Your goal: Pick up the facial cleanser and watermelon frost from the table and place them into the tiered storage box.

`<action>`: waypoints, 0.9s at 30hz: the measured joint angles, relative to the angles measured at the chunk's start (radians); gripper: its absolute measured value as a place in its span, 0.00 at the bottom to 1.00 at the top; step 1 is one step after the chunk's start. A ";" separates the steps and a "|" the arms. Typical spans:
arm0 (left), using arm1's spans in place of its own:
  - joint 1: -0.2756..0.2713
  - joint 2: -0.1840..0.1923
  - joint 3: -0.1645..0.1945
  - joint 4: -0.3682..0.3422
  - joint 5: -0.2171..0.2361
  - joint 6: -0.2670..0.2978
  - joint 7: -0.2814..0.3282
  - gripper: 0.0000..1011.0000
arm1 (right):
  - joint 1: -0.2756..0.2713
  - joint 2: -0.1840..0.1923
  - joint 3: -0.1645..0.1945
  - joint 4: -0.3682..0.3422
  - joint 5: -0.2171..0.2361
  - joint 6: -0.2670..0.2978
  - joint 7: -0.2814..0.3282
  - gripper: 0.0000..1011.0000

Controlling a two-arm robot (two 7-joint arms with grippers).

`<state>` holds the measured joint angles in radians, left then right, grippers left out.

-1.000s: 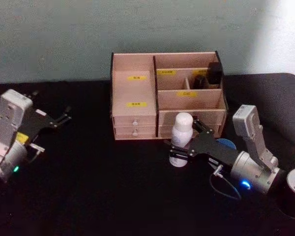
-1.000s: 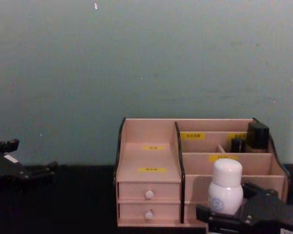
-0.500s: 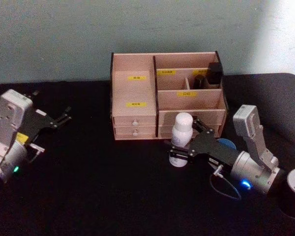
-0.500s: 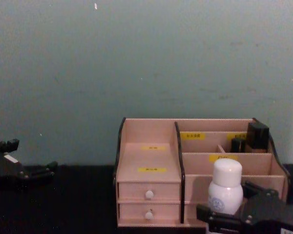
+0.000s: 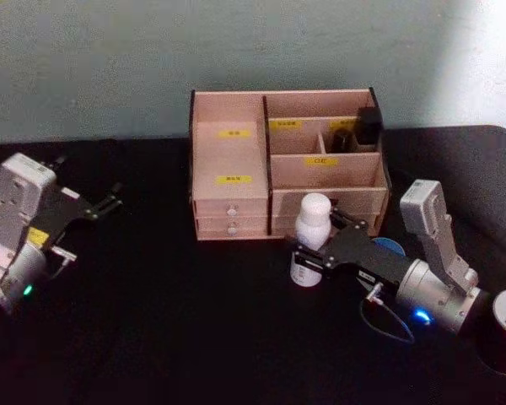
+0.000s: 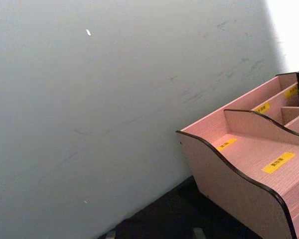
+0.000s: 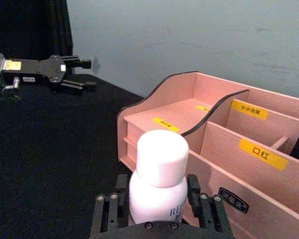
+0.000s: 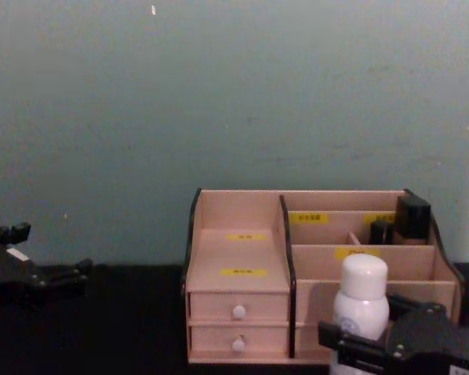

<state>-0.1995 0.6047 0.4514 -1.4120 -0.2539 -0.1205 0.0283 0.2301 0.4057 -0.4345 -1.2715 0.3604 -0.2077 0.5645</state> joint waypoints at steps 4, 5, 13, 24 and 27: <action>0.000 0.000 0.000 0.000 0.000 0.000 0.000 0.99 | 0.000 0.000 0.000 0.000 0.000 0.000 0.000 0.65; 0.000 0.000 0.000 0.000 0.000 0.000 0.000 0.99 | 0.000 0.000 0.000 0.000 0.000 0.000 0.000 0.63; 0.000 0.000 0.000 0.000 0.000 0.000 0.000 0.99 | 0.000 0.000 0.000 0.000 0.000 0.000 0.000 0.59; 0.000 0.000 0.000 0.000 0.000 0.000 0.000 0.99 | -0.002 0.001 0.003 -0.005 -0.002 0.000 0.001 0.59; 0.000 0.000 0.000 0.000 0.000 0.000 0.000 0.99 | -0.010 0.006 0.010 -0.025 0.005 0.006 0.008 0.59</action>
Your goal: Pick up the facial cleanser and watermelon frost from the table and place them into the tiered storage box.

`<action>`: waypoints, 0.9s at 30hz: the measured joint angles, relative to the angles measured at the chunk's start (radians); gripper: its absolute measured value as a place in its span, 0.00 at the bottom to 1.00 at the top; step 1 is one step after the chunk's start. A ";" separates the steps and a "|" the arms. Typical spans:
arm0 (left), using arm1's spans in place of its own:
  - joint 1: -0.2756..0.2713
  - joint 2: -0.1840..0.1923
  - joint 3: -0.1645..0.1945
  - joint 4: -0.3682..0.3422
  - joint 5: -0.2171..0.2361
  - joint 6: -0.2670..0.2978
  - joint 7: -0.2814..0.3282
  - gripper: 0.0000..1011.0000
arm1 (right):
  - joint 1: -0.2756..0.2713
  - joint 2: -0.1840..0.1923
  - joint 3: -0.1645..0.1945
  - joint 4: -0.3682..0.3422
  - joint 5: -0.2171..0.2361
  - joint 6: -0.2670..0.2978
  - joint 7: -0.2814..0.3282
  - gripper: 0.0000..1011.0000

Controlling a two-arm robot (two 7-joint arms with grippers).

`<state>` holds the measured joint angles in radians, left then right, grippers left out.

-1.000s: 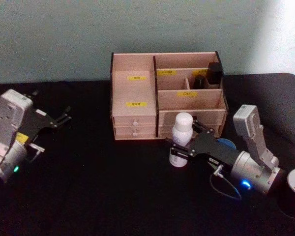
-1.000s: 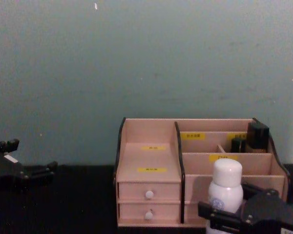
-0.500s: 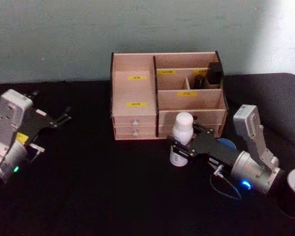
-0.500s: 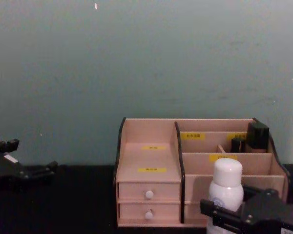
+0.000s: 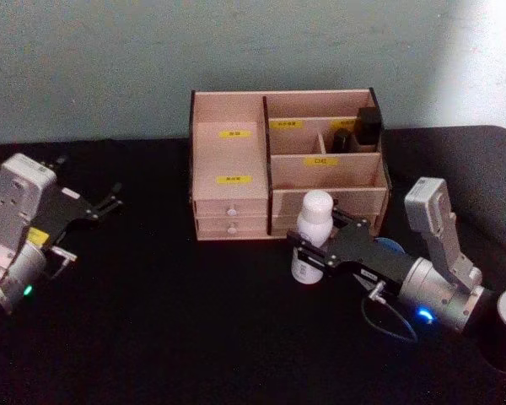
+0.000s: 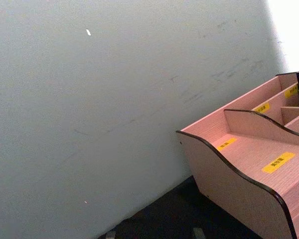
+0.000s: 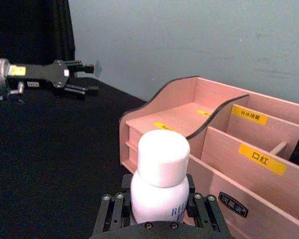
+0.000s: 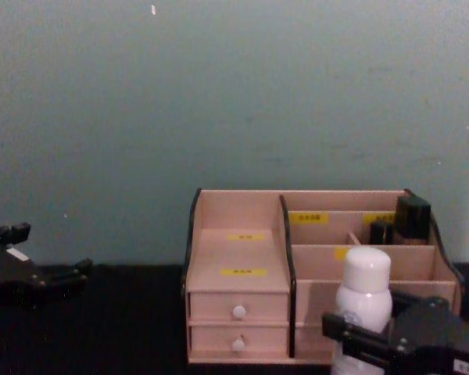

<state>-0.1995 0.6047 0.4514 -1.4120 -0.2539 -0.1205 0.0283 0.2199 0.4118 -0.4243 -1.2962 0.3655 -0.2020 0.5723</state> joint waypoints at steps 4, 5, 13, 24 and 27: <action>0.000 0.000 0.000 0.000 0.000 0.000 0.000 0.99 | -0.012 0.009 0.011 -0.036 0.021 0.017 0.011 0.59; 0.000 0.000 0.000 0.000 0.000 0.000 0.000 0.99 | -0.018 0.014 0.018 -0.056 0.034 0.025 0.015 0.59; 0.000 0.000 0.000 0.000 0.000 0.000 0.000 0.99 | -0.020 0.024 0.050 -0.137 0.074 0.037 0.006 0.59; 0.000 0.000 0.000 0.000 0.000 0.000 0.000 0.99 | 0.076 -0.030 0.061 -0.094 0.041 0.009 -0.057 0.59; 0.000 0.000 0.000 0.000 0.000 0.000 0.000 0.99 | 0.115 -0.057 0.061 -0.054 0.016 0.007 -0.084 0.59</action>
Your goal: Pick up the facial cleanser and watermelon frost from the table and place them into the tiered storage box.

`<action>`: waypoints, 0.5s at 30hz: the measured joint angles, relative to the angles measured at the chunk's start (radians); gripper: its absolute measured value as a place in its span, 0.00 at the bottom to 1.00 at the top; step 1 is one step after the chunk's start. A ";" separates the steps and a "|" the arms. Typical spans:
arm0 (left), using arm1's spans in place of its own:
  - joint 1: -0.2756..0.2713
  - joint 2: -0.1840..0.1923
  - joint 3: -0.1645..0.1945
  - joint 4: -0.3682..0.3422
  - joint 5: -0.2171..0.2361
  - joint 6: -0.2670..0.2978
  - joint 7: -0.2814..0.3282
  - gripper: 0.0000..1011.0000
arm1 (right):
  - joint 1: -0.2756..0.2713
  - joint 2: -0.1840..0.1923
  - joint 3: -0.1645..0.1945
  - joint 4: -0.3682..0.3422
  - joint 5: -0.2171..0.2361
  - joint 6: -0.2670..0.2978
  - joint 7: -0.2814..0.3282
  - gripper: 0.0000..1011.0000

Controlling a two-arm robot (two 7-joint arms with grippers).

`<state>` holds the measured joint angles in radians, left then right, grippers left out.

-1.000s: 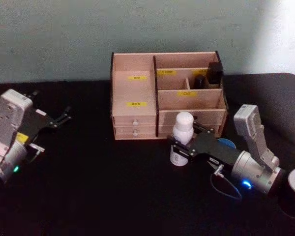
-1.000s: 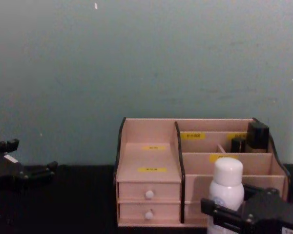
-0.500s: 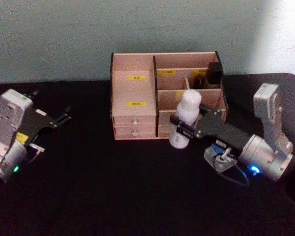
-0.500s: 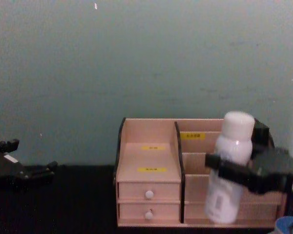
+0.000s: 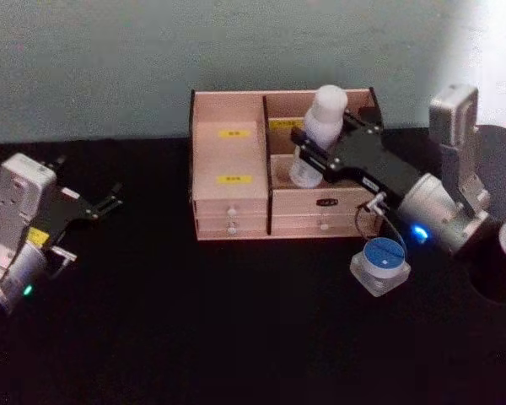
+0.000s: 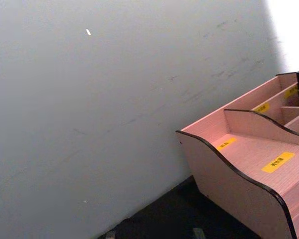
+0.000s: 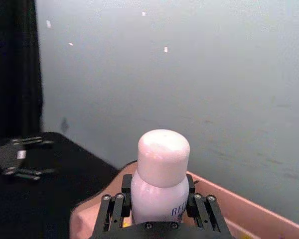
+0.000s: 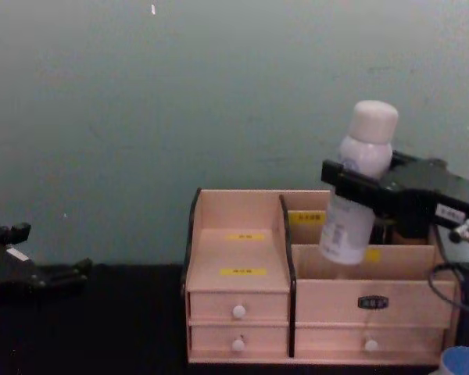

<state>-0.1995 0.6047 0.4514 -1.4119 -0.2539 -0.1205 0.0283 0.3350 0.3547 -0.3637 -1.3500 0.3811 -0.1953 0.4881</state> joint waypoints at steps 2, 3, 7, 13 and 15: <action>0.000 0.000 0.000 0.000 0.000 0.000 0.000 0.99 | 0.017 -0.012 0.000 0.019 -0.010 -0.002 -0.010 0.59; 0.000 0.000 0.000 0.000 0.000 0.000 0.000 0.99 | 0.033 -0.023 0.001 0.037 -0.021 -0.005 -0.020 0.59; 0.000 0.000 0.000 0.000 0.000 0.000 0.000 0.99 | 0.067 -0.047 0.006 0.081 -0.039 -0.009 -0.036 0.59; 0.000 0.000 0.000 0.000 0.000 0.000 0.000 0.99 | 0.115 -0.082 0.013 0.151 -0.060 -0.015 -0.051 0.59; 0.000 0.000 0.000 0.000 0.000 0.000 0.000 0.99 | 0.128 -0.090 0.014 0.169 -0.066 -0.017 -0.052 0.59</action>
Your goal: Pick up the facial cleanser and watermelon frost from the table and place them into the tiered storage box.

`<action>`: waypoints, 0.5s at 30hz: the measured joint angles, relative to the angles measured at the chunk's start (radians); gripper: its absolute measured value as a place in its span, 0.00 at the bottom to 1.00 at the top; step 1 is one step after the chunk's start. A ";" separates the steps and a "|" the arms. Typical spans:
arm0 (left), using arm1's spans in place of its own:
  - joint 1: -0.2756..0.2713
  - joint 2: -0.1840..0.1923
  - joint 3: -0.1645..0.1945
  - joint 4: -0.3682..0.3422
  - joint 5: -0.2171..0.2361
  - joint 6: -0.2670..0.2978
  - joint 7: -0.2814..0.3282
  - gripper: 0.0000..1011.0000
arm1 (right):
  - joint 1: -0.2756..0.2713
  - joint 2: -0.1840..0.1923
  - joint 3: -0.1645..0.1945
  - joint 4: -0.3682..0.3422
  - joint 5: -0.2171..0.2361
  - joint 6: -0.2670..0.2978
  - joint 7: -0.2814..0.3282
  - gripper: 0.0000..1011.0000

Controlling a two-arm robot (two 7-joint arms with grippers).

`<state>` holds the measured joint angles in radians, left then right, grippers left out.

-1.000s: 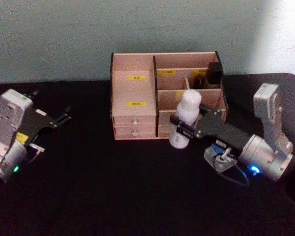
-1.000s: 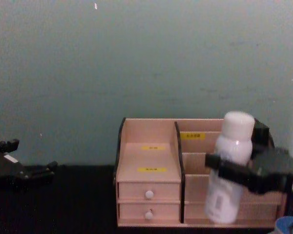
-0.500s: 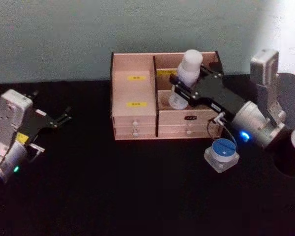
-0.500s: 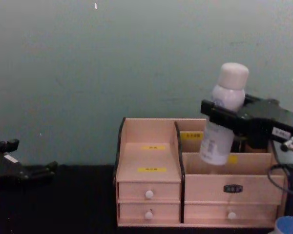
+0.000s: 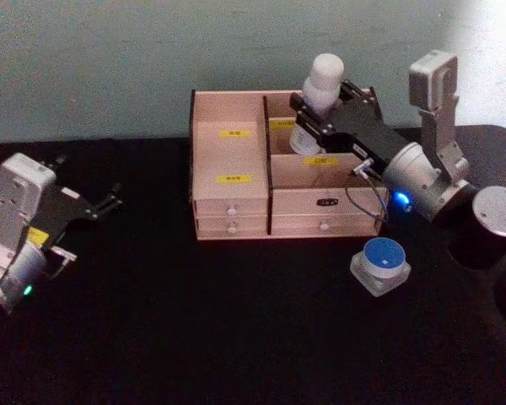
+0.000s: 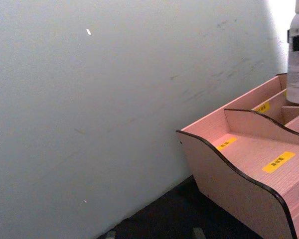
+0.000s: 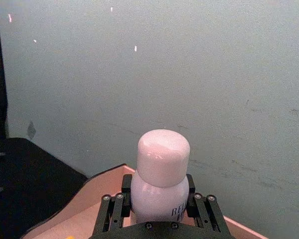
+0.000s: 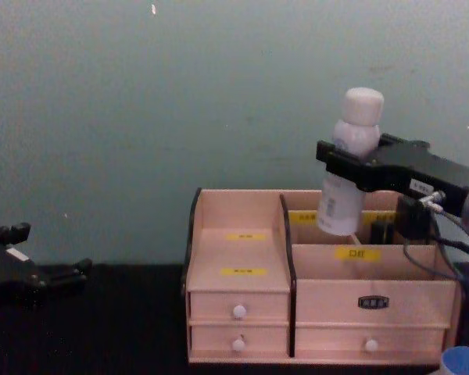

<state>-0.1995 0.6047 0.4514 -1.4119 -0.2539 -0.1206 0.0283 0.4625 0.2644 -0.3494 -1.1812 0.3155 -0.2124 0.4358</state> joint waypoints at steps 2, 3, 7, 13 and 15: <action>0.000 0.000 0.000 0.000 0.000 0.000 0.000 0.99 | 0.017 -0.012 0.001 0.028 -0.009 -0.003 -0.001 0.59; 0.000 0.000 0.000 0.000 0.000 0.000 0.000 0.99 | 0.023 -0.016 0.001 0.037 -0.012 -0.005 -0.001 0.59; 0.000 0.000 0.000 0.000 0.000 0.000 0.000 0.99 | 0.047 -0.034 0.002 0.080 -0.023 -0.014 -0.002 0.59; 0.000 0.000 0.000 0.000 0.000 0.000 0.000 0.99 | 0.079 -0.058 0.005 0.140 -0.036 -0.024 0.000 0.59; 0.000 0.000 0.000 0.000 0.000 0.000 0.000 0.99 | 0.091 -0.066 0.005 0.165 -0.040 -0.030 0.004 0.59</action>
<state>-0.1995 0.6047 0.4514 -1.4120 -0.2539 -0.1205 0.0283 0.5531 0.1979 -0.3439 -1.0159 0.2760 -0.2420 0.4396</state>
